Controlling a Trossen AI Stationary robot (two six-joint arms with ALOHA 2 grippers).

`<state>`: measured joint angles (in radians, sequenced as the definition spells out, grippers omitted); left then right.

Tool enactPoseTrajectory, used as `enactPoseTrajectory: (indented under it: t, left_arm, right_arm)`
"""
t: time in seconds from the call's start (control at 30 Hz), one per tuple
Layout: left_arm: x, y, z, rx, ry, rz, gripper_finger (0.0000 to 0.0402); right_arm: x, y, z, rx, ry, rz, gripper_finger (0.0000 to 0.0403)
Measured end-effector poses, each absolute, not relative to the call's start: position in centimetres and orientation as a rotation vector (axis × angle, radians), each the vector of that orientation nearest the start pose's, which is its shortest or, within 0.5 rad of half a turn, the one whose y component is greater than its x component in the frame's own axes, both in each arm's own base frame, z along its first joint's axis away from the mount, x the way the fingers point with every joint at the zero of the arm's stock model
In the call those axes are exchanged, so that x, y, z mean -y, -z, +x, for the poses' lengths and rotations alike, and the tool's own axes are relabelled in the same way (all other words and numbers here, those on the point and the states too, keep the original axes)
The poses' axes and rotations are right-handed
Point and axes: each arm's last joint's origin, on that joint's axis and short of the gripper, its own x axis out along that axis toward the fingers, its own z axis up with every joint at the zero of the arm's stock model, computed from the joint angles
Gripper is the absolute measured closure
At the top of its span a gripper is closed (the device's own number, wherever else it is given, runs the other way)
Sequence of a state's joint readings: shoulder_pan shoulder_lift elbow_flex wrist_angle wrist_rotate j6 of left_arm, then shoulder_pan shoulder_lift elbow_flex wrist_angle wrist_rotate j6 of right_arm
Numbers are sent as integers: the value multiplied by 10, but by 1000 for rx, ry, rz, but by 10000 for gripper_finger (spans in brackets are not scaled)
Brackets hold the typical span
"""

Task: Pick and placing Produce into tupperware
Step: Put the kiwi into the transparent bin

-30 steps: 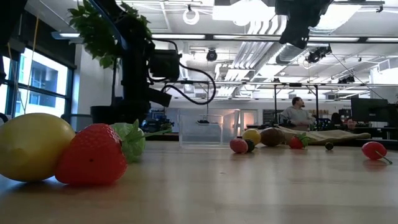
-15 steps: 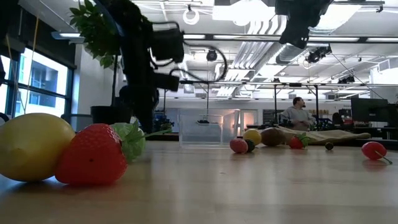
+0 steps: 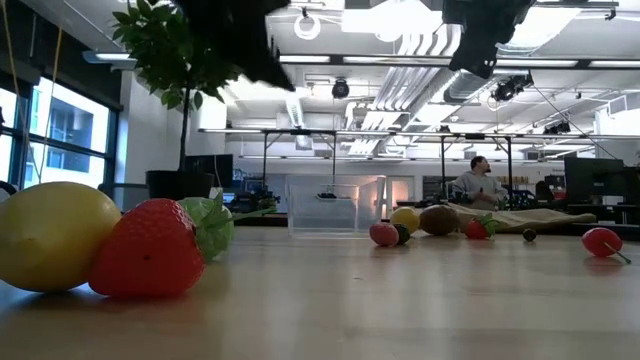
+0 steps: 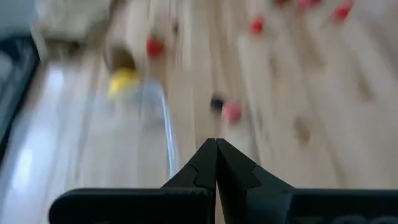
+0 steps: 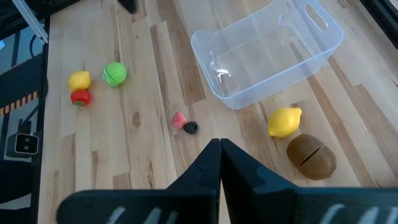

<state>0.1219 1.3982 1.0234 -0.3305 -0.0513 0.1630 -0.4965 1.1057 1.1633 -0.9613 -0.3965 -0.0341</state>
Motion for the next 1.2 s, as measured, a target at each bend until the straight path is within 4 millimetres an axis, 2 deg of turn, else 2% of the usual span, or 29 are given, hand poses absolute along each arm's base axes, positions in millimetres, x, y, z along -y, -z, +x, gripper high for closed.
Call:
enactPoseTrajectory:
  t: [0.1, 0.2, 0.5, 0.73, 1.03, 1.2]
  left_arm:
    - [-35, -276, 286, -550, -56, 137, 401]
    - [-34, -280, 267, -422, -51, 141, 401]
    - [-30, -296, 201, -274, -151, 192, 401]
    - [-29, -302, 170, -299, -242, 209, 402]
    - [-28, -300, 149, -373, -305, 180, 402]
    - [-34, -301, 136, -375, -298, 127, 402]
  right_arm:
    - [86, -339, 182, -819, 76, 368, 402]
    - [85, -339, 181, -827, 76, 374, 402]
    - [85, -338, 181, -829, 72, 368, 402]
    - [86, -340, 183, -807, 73, 357, 402]
    - [86, -340, 183, -802, 74, 358, 402]
    - [86, -340, 184, -797, 74, 356, 402]
